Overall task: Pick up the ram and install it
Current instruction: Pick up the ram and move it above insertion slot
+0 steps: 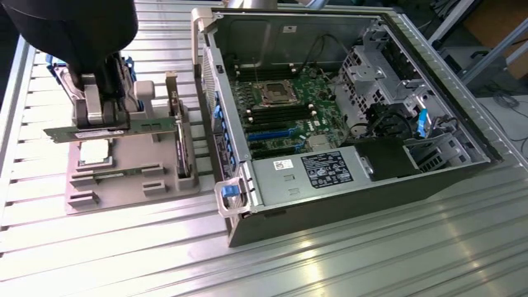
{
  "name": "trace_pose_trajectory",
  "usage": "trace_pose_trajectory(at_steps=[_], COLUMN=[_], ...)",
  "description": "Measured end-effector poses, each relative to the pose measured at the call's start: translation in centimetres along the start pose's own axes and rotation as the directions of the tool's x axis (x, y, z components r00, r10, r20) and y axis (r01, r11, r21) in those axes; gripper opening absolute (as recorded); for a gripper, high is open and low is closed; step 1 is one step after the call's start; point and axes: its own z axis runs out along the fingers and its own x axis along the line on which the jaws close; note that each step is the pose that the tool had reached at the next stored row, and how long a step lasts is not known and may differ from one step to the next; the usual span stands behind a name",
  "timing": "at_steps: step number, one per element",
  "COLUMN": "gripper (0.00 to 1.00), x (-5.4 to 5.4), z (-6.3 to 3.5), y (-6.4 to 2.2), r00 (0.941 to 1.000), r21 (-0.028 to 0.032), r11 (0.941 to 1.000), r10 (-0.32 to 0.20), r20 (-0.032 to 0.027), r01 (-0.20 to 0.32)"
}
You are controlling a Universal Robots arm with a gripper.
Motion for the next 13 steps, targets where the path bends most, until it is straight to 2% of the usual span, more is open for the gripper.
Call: trace_pose_trajectory(at_steps=[4, 5, 9, 11, 13], gripper=[0.12, 0.12, 0.12, 0.12, 0.12], x=[0.0, 0.0, 0.0, 0.0, 0.0], z=[-0.04, -0.06, -0.11, -0.15, -0.17], y=[-1.84, -2.68, -4.63, -5.99, -6.64], r00=[1.0000, 1.0000, 1.0000, 1.0000, 1.0000], r21=[0.0001, 0.0000, 0.0000, 0.0001, 0.0000], r11=[1.0000, 1.0000, 1.0000, 1.0000, 1.0000], r10=[0.000, 0.000, 0.000, 0.000, 0.000], r20=[0.0001, 0.0000, 0.0001, 0.0001, 0.0001], r01=[0.000, 0.000, 0.000, 0.000, 0.000])
